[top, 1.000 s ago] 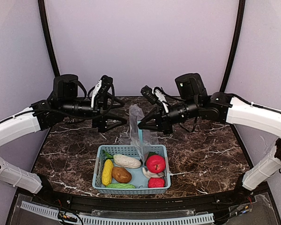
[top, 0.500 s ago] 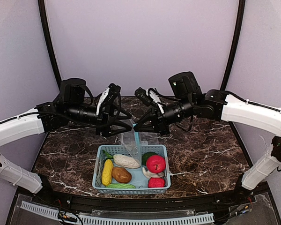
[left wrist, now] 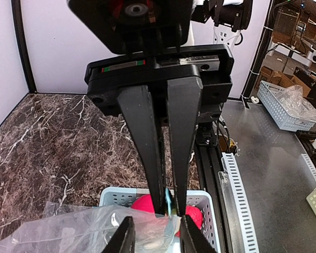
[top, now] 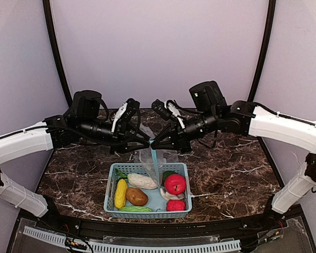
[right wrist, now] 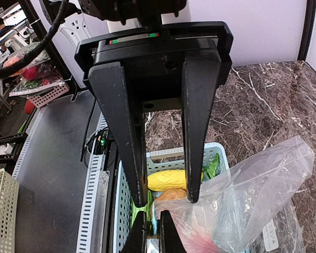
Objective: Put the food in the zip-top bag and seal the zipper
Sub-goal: Pass from the right arm to the left
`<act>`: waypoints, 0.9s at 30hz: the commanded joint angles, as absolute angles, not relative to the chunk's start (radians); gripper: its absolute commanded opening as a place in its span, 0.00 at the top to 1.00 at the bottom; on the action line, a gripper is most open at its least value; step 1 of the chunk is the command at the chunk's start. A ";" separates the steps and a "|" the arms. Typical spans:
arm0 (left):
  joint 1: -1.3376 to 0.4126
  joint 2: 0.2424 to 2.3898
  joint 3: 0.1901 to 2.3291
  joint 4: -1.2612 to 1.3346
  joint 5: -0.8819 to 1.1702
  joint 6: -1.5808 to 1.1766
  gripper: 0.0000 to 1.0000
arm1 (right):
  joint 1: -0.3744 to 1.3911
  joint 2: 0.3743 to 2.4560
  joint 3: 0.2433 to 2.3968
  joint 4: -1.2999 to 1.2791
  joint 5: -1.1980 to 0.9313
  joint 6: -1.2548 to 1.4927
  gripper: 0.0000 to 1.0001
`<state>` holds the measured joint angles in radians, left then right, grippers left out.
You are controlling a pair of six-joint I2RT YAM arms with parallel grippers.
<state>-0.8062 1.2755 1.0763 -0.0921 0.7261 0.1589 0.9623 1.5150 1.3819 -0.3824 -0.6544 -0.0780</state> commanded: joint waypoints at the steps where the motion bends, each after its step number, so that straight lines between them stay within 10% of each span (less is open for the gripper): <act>1: -0.815 1.272 1.092 -0.128 0.745 0.174 0.76 | 0.971 1.510 1.392 -0.368 -0.651 -0.089 1.00; 23: -0.826 1.249 1.072 -0.085 0.636 0.141 0.99 | 0.971 1.457 1.293 -0.250 -0.626 -0.032 1.00; 27: -0.827 1.178 1.059 -0.088 0.573 0.178 0.64 | 0.971 1.454 1.290 -0.270 -0.669 -0.030 1.00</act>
<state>-0.8230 1.2648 1.0756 -0.1024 0.6388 0.1558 0.9623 1.4826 1.3037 -0.2939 -0.6327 -0.0444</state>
